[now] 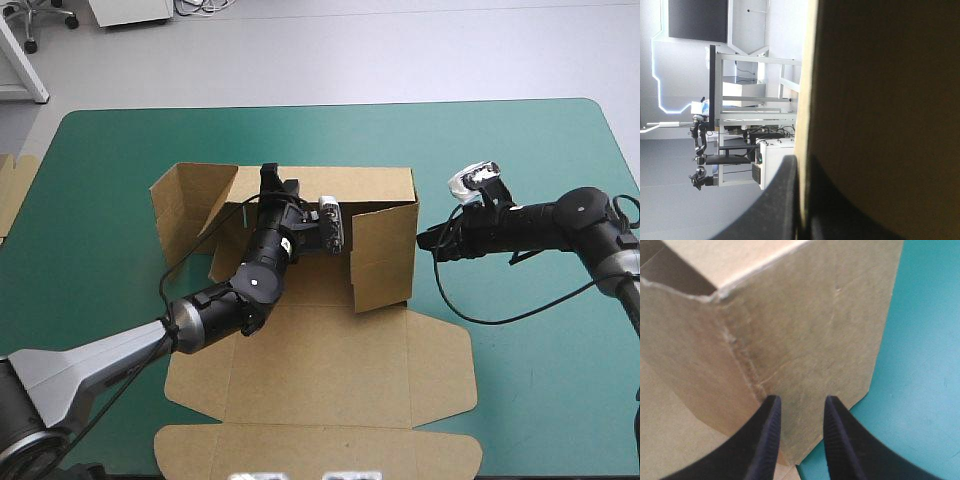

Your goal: Fold the box

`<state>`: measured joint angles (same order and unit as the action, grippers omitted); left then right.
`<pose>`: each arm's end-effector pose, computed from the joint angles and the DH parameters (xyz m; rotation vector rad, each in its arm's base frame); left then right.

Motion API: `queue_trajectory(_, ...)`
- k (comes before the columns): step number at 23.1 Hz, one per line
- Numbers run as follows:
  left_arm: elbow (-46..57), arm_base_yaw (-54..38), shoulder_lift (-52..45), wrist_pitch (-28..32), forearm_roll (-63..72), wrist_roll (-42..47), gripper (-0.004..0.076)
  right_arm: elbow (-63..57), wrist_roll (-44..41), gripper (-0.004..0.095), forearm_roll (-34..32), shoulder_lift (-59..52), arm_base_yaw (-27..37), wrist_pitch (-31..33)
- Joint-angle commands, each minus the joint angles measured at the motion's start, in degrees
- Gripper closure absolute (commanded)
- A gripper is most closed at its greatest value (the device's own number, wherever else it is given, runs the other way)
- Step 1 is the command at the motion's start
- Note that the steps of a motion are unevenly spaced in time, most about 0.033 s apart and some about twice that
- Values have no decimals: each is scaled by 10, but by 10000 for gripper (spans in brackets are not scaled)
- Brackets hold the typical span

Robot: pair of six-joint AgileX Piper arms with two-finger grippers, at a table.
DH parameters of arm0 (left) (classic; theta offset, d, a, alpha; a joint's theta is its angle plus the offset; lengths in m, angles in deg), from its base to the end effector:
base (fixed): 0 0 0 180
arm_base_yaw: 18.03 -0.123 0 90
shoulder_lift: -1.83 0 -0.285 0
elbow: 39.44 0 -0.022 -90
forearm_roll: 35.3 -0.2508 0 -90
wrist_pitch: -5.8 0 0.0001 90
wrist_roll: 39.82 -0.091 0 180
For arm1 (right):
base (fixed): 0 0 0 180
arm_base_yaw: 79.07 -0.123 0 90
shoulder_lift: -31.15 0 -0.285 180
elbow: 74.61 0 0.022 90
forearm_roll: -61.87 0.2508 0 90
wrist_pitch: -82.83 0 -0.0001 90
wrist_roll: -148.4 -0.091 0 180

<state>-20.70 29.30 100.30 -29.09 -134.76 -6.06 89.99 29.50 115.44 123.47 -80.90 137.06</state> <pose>0.2719 -0.2191 0.2833 1.3902 1.3679 0.8136 0.2923 0.0688 0.2944 -0.7547 2.2540 0.7371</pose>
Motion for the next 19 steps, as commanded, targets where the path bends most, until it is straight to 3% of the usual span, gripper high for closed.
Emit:
queue_trajectory(1,-15,1,-21,-20,-18,13,734,11,23,627,32,-23,0,36)
queue_trajectory(9,-15,1,-21,-19,-18,19,734,11,63,602,47,-23,0,42)
queue_trajectory(11,-15,1,-21,-19,-18,20,734,11,73,495,46,-23,0,31)
queue_trajectory(12,-15,1,-21,-19,-18,20,734,11,75,366,52,-23,0,22)
queue_trajectory(14,-15,1,-21,-19,-18,20,734,11,79,245,69,-23,0,8)
queue_trajectory(19,-15,1,-21,-18,-18,20,734,13,78,275,87,-23,-25,-15)
